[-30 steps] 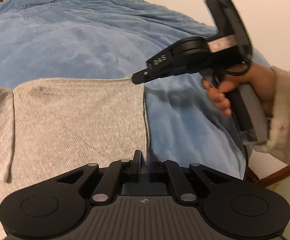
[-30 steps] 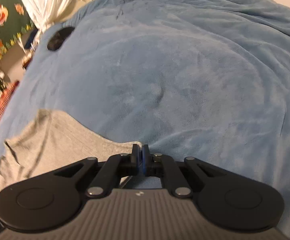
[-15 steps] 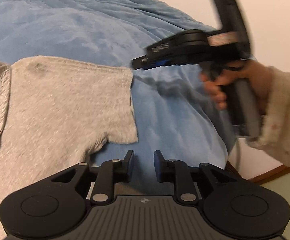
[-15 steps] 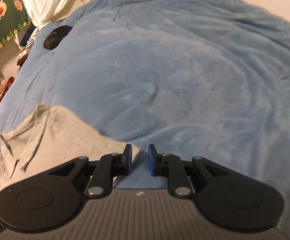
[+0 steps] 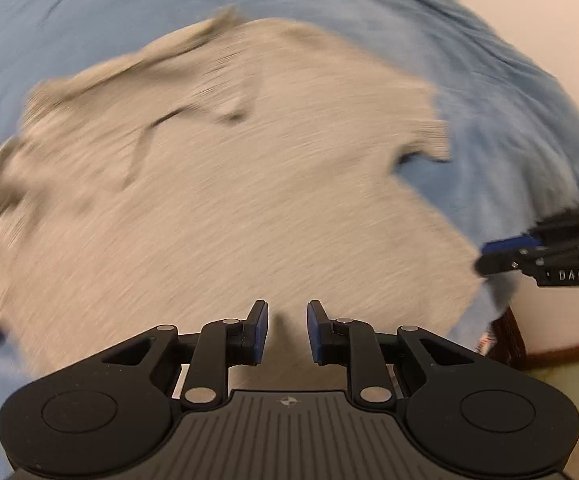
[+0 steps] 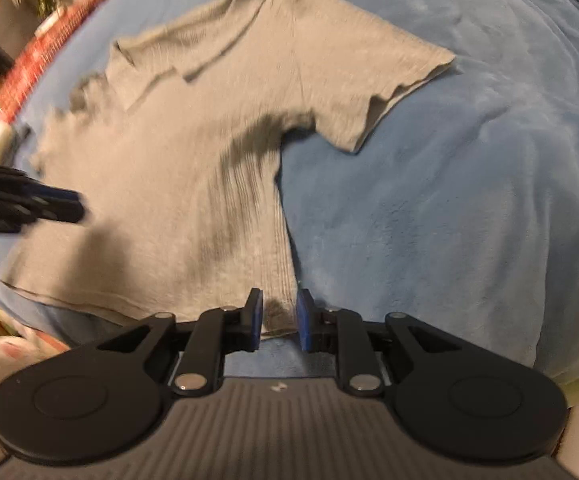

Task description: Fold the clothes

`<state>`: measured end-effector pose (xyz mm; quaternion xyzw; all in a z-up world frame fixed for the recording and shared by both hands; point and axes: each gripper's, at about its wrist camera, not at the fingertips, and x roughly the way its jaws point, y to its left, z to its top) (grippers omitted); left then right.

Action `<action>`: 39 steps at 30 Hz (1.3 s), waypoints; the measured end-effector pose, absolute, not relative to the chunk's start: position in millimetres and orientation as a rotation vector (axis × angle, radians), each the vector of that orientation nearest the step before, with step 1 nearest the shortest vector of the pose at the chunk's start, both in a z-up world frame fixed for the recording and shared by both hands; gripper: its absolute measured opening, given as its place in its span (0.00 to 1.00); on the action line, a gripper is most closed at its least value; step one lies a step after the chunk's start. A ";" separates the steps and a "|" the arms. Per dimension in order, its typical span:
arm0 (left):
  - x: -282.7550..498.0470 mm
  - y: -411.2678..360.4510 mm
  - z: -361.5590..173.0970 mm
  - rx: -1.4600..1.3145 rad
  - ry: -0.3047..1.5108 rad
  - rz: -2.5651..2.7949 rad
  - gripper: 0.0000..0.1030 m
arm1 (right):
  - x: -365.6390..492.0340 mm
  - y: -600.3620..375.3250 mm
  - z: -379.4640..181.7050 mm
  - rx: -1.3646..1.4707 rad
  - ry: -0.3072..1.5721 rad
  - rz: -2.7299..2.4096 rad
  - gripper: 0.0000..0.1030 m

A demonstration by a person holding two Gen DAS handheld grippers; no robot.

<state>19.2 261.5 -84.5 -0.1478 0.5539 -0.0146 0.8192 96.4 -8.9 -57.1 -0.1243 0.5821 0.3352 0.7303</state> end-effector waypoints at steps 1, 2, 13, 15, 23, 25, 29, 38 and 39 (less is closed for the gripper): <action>13.8 271.0 -86.9 -0.332 1.190 -0.002 0.20 | 96.4 -6.3 -59.4 -0.275 1.286 0.739 0.13; 8.4 279.9 -88.8 -0.341 1.197 0.029 0.20 | 96.5 -3.7 -60.9 -0.288 1.295 0.739 0.08; -61.6 352.3 -89.8 -0.358 1.270 0.242 0.20 | 83.0 -22.3 -40.6 -0.310 1.428 0.622 0.05; -72.7 355.9 -89.7 -0.360 1.276 0.249 0.20 | 82.8 -20.8 -48.3 -0.341 1.444 0.607 0.05; -100.1 361.7 -92.7 -0.484 1.266 0.211 0.32 | 85.8 -14.8 -65.0 -0.421 1.481 0.587 0.05; -102.0 361.8 -96.4 -0.529 1.271 0.196 0.32 | 85.2 -14.1 -64.0 -0.430 1.488 0.590 0.06; -108.4 361.7 -100.6 -0.627 1.251 0.176 0.32 | 84.1 -12.8 -61.2 -0.450 1.498 0.594 0.06; -121.4 359.2 -100.9 -0.625 1.271 0.216 0.05 | 83.5 -18.2 -48.8 -0.473 1.508 0.590 0.08; -123.7 360.0 -99.7 -0.626 1.275 0.219 0.07 | 84.9 -20.0 -46.1 -0.472 1.513 0.588 0.10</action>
